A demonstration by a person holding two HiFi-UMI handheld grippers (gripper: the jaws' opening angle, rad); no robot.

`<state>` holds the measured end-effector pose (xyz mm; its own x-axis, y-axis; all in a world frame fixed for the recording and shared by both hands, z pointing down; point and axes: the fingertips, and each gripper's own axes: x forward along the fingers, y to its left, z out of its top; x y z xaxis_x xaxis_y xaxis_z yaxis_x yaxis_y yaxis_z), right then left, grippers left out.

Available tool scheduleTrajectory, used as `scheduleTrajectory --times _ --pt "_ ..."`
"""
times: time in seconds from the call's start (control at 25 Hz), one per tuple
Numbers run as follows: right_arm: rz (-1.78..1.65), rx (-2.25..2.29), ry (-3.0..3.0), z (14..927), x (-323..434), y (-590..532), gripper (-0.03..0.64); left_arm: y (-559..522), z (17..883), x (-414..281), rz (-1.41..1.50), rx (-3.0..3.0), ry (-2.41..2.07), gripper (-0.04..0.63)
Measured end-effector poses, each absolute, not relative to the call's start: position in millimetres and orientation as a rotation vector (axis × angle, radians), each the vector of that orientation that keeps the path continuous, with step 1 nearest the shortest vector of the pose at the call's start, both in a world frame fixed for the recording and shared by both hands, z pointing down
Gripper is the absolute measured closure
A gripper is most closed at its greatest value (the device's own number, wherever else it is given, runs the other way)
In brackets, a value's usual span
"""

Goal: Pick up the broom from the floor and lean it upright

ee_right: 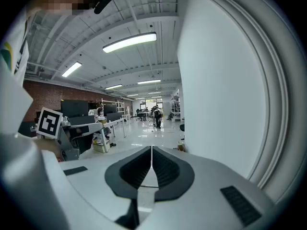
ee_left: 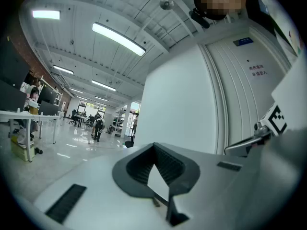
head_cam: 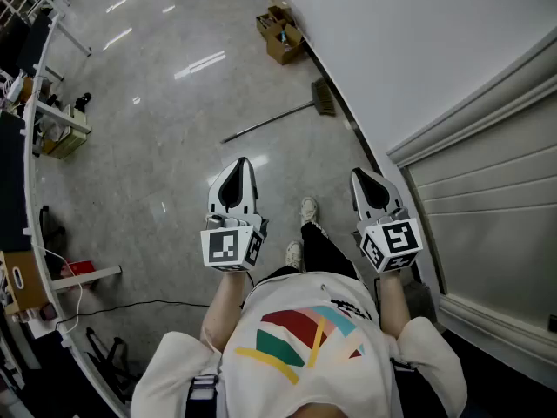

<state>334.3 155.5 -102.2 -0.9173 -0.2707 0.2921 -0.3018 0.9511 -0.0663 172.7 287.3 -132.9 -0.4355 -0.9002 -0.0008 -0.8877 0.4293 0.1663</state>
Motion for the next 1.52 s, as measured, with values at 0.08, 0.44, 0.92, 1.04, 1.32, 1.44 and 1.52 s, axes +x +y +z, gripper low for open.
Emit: scheduleTrajectory --times 0.08,0.44,0.92,1.04,1.32,1.44,1.52 --pt "0.151 0.399 -2.827 -95.2 317.7 134.7 0.603 267.5 -123.9 157.3 -0.209 1.6 -2.579 0.551" --pt "0.177 0.331 -2.808 -64.7 198.4 -5.8 0.603 141.8 -85.4 45.1 -0.203 1.497 -2.6 0.552" --pt "0.057 0.018 -2.728 1.6 42.6 -148.7 0.598 3.5 -25.9 -95.4 -0.163 1.369 -2.643 0.551" --pt "0.062 -0.088 -2.67 45.4 5.5 -165.5 0.472 -17.1 8.1 -126.5 -0.133 1.337 -2.637 0.551" --pt "-0.005 -0.221 -2.569 220.2 -76.5 -178.5 0.465 -48.3 154.8 -205.8 -0.105 1.325 -2.664 0.551" --pt "-0.082 -0.339 -2.514 322.7 -113.7 -174.4 0.465 -50.1 250.6 -240.0 -0.134 1.273 -2.706 0.551" --pt "-0.124 -0.443 -2.483 397.3 -136.8 -160.6 0.465 -38.0 320.8 -260.9 -0.163 1.21 -2.743 0.551"
